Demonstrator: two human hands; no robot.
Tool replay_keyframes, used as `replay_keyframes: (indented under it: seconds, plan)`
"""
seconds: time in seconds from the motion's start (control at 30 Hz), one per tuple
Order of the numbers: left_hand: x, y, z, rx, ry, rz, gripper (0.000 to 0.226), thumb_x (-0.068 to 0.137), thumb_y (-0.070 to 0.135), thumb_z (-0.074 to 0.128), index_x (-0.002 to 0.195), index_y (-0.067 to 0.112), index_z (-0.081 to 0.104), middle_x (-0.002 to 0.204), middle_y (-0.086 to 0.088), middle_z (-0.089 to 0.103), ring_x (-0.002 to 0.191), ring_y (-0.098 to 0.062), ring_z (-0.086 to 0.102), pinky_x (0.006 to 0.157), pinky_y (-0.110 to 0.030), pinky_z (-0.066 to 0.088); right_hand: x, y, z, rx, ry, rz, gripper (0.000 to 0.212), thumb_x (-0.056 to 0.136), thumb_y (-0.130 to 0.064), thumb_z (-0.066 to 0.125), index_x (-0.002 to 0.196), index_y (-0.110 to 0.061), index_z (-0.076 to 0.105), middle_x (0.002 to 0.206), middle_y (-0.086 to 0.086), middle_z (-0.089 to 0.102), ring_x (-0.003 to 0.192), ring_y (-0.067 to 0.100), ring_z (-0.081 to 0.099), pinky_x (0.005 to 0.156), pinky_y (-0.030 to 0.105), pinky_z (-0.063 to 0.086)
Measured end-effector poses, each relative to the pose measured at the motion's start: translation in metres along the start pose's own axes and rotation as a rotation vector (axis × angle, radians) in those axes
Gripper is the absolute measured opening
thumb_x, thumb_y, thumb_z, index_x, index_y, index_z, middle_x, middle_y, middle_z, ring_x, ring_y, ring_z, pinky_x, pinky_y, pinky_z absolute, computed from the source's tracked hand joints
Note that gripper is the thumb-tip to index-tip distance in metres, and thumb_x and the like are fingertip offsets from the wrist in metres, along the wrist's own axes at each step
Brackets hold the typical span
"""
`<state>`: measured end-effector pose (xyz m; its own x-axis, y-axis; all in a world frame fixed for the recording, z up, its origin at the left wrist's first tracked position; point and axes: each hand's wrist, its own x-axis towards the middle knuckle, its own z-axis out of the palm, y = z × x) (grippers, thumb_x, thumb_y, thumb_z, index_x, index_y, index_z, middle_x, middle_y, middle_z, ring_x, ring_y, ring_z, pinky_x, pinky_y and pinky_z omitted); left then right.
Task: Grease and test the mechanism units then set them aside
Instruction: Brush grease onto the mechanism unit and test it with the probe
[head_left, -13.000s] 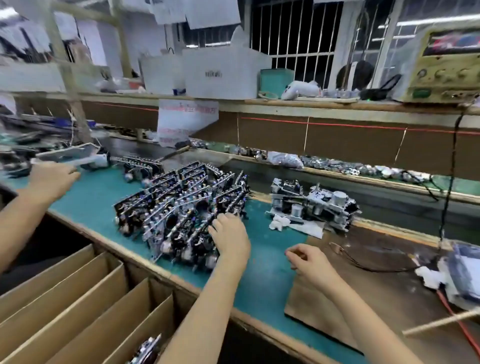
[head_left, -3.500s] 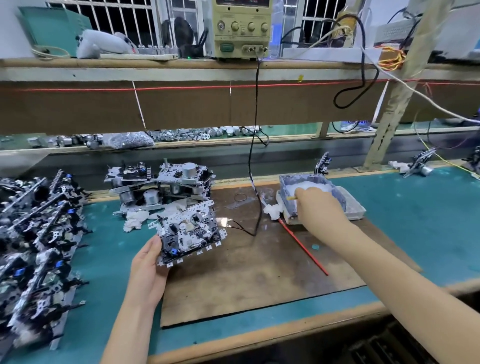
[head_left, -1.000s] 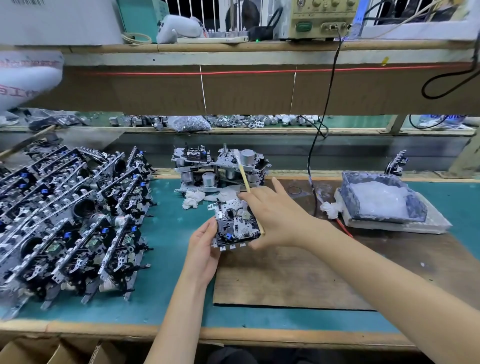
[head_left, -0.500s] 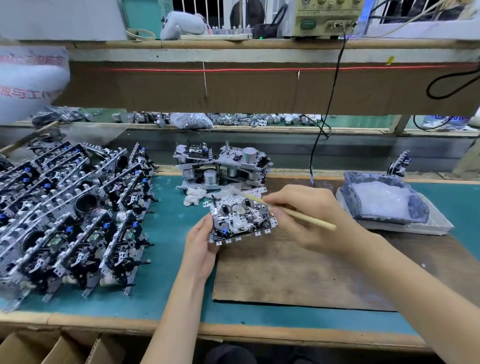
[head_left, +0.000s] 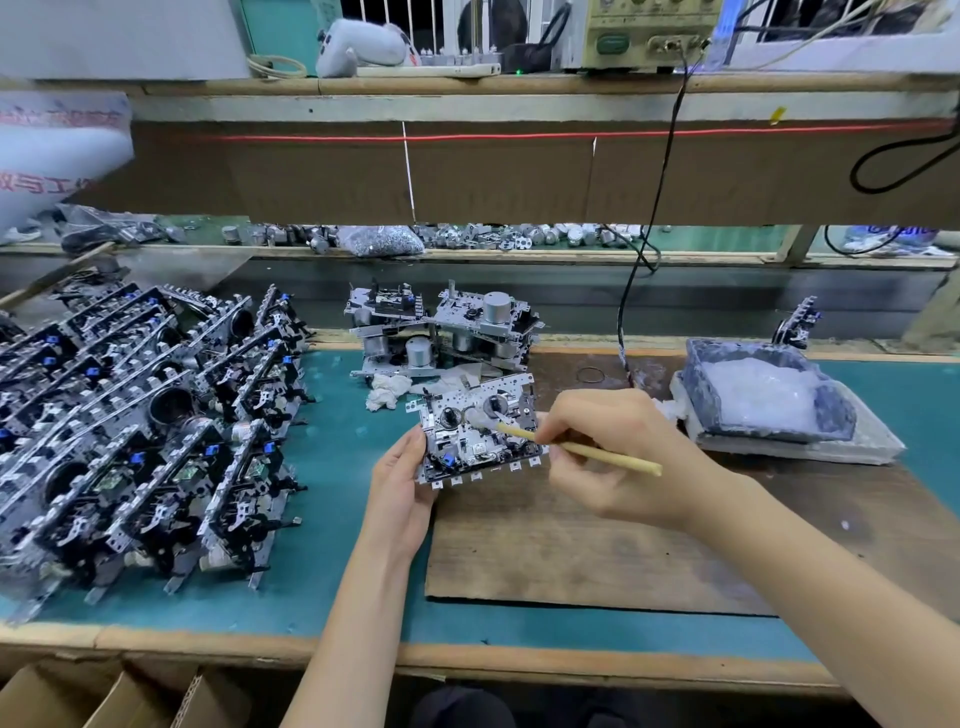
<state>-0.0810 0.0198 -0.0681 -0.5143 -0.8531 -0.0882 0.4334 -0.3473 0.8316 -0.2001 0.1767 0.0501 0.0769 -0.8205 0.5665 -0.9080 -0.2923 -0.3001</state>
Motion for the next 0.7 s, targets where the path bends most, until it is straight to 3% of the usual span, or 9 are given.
replay_keyframes:
  seconds: [0.1,0.2,0.37,0.57,0.7]
  plan:
    - [-0.0004,0.0002,-0.0001,0.003,-0.017,-0.002,0.024,0.098,0.014,0.042,0.093,0.006,0.064,0.083,-0.003,0.073,0.075,-0.013,0.068,0.063,-0.023,0.056,0.0002,-0.0009,0.0005,0.007,0.012,0.008,0.007,0.067,0.002,0.057,0.071,0.002,0.064,0.06,0.001,0.059,0.056,0.011,0.053,0.055,0.025,0.045]
    - [-0.0006,0.0005,0.0004,0.01,-0.005,-0.005,0.024,0.098,0.014,0.042,0.093,0.006,0.064,0.084,-0.003,0.072,0.077,-0.015,0.067,0.061,-0.022,0.056,0.0016,-0.0004,0.001,0.002,0.039,0.02,0.008,0.067,0.003,0.057,0.072,0.002,0.064,0.061,0.005,0.061,0.061,0.013,0.05,0.054,0.019,0.041]
    - [-0.0015,0.0001,0.0003,0.025,-0.002,-0.008,0.023,0.097,0.015,0.043,0.095,0.007,0.065,0.088,-0.003,0.071,0.079,-0.014,0.066,0.064,-0.022,0.056,0.0016,0.0041,0.0054,0.006,0.021,0.046,0.009,0.069,0.001,0.057,0.075,0.002,0.064,0.064,0.003,0.061,0.063,0.002,0.043,0.058,0.005,0.035]
    - [-0.0012,0.0,0.0001,0.041,-0.004,-0.003,0.024,0.097,0.014,0.043,0.096,0.007,0.066,0.086,-0.002,0.073,0.078,-0.013,0.068,0.068,-0.025,0.056,0.0016,0.0051,0.0065,0.004,0.038,0.037,0.01,0.07,0.002,0.056,0.076,0.002,0.065,0.065,0.002,0.06,0.062,0.003,0.044,0.059,0.005,0.035]
    - [-0.0002,0.0002,-0.0017,0.046,0.006,-0.003,0.022,0.096,0.015,0.045,0.091,0.008,0.065,0.085,-0.001,0.072,0.078,-0.012,0.066,0.068,-0.023,0.055,0.0004,0.0068,0.0008,-0.048,0.123,-0.001,0.017,0.08,-0.003,0.053,0.086,0.003,0.067,0.075,0.009,0.063,0.065,0.016,0.056,0.06,0.017,0.043]
